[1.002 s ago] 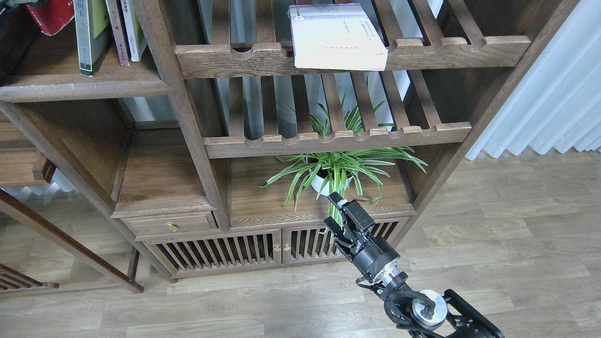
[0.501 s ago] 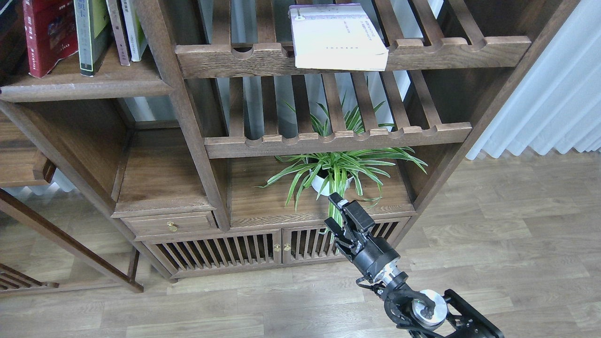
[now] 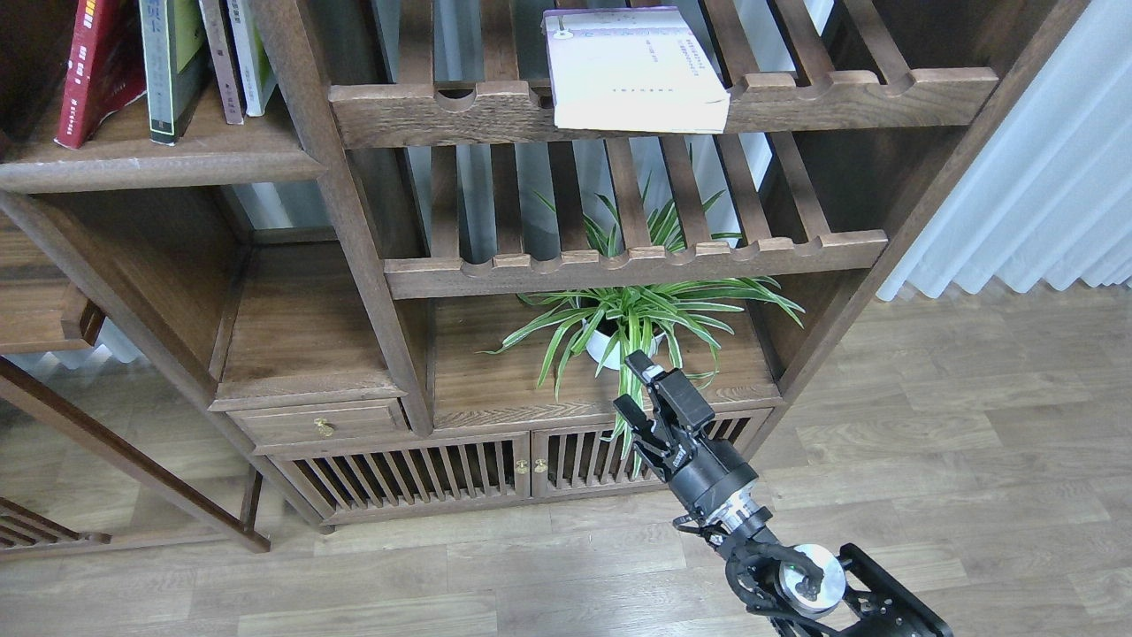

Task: Organize books on shelf
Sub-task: 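Push the red book into the upper shelf with the left gripper, then lower the left gripper and raise the right gripper toward the white book, then grip the white book's edge with the right gripper and drag it outward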

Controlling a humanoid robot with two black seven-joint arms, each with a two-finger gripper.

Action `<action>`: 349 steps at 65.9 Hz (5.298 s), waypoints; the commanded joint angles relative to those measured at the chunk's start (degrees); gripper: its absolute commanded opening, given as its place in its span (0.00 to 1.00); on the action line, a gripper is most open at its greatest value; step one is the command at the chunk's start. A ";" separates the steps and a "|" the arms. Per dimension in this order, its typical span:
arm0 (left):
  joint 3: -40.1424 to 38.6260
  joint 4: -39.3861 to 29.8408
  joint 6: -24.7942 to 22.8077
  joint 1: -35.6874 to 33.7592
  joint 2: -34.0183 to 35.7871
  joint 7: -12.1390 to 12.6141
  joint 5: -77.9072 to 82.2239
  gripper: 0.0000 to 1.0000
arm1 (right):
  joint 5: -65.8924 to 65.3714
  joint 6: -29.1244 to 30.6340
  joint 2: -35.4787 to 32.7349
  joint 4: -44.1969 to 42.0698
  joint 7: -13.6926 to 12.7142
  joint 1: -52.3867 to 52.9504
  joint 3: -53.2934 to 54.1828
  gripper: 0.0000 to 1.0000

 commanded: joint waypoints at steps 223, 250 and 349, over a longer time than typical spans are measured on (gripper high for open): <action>4.24 -19.59 -0.01 42.54 -26.61 18.66 -9.05 0.77 | 2.52 -36.14 0.00 24.61 2.04 20.69 12.49 0.98; 4.06 -19.51 -0.01 42.45 -26.87 18.66 -9.05 0.77 | 2.44 -41.68 0.00 22.58 2.04 25.35 13.37 0.93; 3.19 -19.42 -0.01 41.40 -28.19 18.57 -9.31 0.76 | 2.17 -43.36 0.00 18.10 1.25 29.30 16.54 0.05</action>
